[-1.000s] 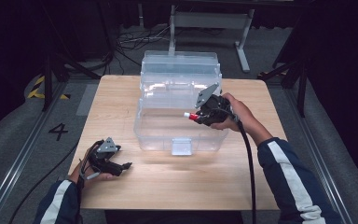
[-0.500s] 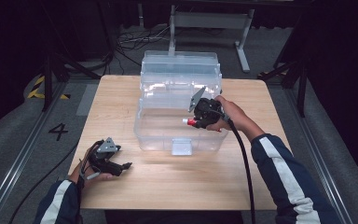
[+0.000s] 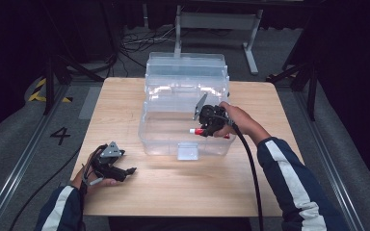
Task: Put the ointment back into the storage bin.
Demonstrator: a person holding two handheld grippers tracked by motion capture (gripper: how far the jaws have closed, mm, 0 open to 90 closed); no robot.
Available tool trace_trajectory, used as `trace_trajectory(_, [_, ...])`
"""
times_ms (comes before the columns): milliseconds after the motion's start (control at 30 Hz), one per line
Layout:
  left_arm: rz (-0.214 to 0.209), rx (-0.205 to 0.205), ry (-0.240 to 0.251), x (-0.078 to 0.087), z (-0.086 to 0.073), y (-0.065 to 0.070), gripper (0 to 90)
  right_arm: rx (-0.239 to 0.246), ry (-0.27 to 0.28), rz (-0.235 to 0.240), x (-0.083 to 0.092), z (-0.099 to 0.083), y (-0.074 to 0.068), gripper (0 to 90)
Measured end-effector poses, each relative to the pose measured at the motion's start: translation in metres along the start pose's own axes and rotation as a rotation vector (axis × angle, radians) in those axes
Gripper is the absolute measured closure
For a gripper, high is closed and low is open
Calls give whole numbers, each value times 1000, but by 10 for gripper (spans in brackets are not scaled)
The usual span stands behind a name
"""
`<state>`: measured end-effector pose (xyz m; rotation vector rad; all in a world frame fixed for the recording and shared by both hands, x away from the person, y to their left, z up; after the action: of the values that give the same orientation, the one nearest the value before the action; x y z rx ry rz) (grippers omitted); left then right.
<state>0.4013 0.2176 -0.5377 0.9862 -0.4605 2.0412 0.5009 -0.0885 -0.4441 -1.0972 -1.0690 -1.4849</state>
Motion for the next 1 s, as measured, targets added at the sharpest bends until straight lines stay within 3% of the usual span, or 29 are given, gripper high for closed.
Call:
trace_trajectory(533, [0, 0, 0, 0, 0, 0, 151, -1, -30, 7, -12, 1, -2, 708])
trace_trajectory(833, [0, 0, 0, 0, 0, 0, 151, -16, -66, 17, -18, -8, 2, 706])
trace_trajectory(1000, [0, 0, 0, 0, 0, 0, 151, -9, -60, 21, -19, -9, 2, 705])
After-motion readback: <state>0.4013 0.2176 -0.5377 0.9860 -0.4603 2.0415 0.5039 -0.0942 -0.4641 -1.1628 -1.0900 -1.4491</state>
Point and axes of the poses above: each handheld gripper's, and its own axes: x roughly backward along the jaws, z roughly out of its top, y roughly to its right, the point moved 7 cm from there along -x, roughly forward along the jaws, and after that the axes turned 4 degrees about -y, right-handed, at the moved point
